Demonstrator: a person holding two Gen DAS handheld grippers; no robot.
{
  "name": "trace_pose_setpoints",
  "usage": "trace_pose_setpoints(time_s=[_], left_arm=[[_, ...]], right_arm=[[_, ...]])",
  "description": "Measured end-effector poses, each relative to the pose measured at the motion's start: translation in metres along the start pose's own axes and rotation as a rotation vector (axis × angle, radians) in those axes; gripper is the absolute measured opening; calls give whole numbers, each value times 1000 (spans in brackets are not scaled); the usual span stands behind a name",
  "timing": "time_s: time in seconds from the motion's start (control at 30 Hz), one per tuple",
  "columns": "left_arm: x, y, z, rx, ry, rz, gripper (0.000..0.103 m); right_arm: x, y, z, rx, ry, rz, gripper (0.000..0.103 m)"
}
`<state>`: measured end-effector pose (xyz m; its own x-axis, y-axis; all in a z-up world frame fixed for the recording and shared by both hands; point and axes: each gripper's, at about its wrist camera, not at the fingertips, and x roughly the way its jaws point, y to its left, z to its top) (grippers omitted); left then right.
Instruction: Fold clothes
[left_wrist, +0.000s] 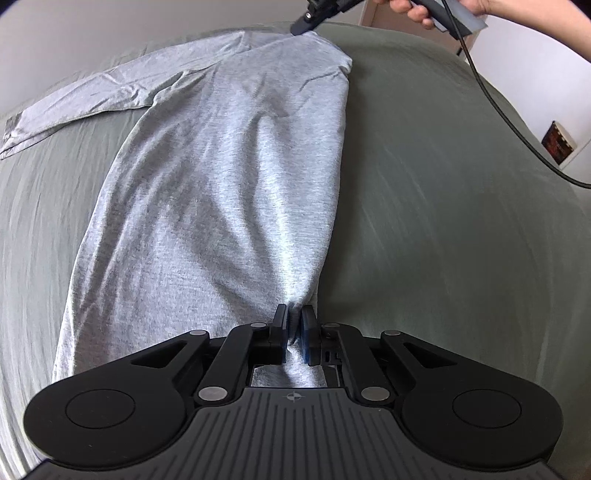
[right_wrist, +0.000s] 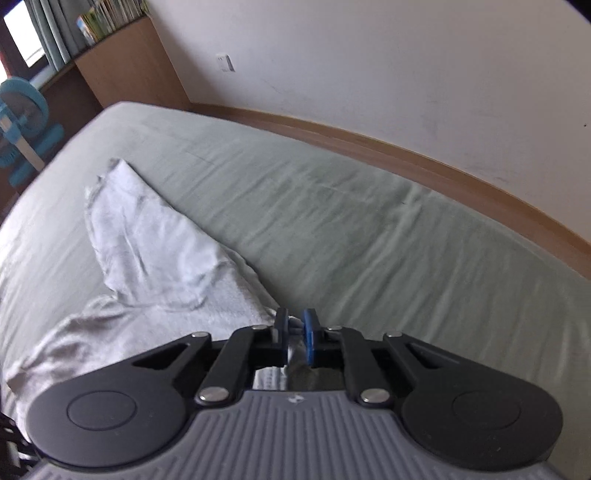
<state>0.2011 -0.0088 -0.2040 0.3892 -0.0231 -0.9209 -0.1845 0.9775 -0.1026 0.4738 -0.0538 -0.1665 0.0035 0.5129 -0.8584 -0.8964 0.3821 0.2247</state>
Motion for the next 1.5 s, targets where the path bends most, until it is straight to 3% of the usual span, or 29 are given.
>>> trace_pose_setpoints(time_s=[0.17,0.2,0.27,0.37,0.53,0.63,0.73,0.93,1.13,1.27,1.37,1.5], left_arm=[[2,0,0,37,-7,7,9],[3,0,0,38,-7,5,14],[-1,-7,-9,26,-7,-15,24],[-16,-18,-24,0,-14,-30,29],[-42,-23,-40,-34,-19,-36,29],[-50,-7,-43,-86,-39,-33,29],[-55,6,-44,-112,-58,16,29],[-75,38,-56,-149,-87,102,29],[-74,80,-62,-214,-82,193,29],[-65,85,-63,-188,-63,186,28],[-88,69,-87,-204,-58,152,27],[-91,76,-93,-240,-56,103,12]], right_arm=[[24,7,-6,6,31,-61,11],[22,7,-6,12,27,-66,13],[15,8,-6,25,13,-70,31],[-9,4,-9,65,-23,-59,32],[-33,0,-35,96,-6,-1,32],[-18,7,-52,91,52,-19,32],[-10,6,-65,112,54,-45,32],[-28,14,-65,103,34,-75,32],[-44,43,-50,89,-29,-31,40],[-44,75,-40,29,-24,28,40],[-42,103,-35,-26,-15,53,40],[-38,126,-33,-55,3,67,40]])
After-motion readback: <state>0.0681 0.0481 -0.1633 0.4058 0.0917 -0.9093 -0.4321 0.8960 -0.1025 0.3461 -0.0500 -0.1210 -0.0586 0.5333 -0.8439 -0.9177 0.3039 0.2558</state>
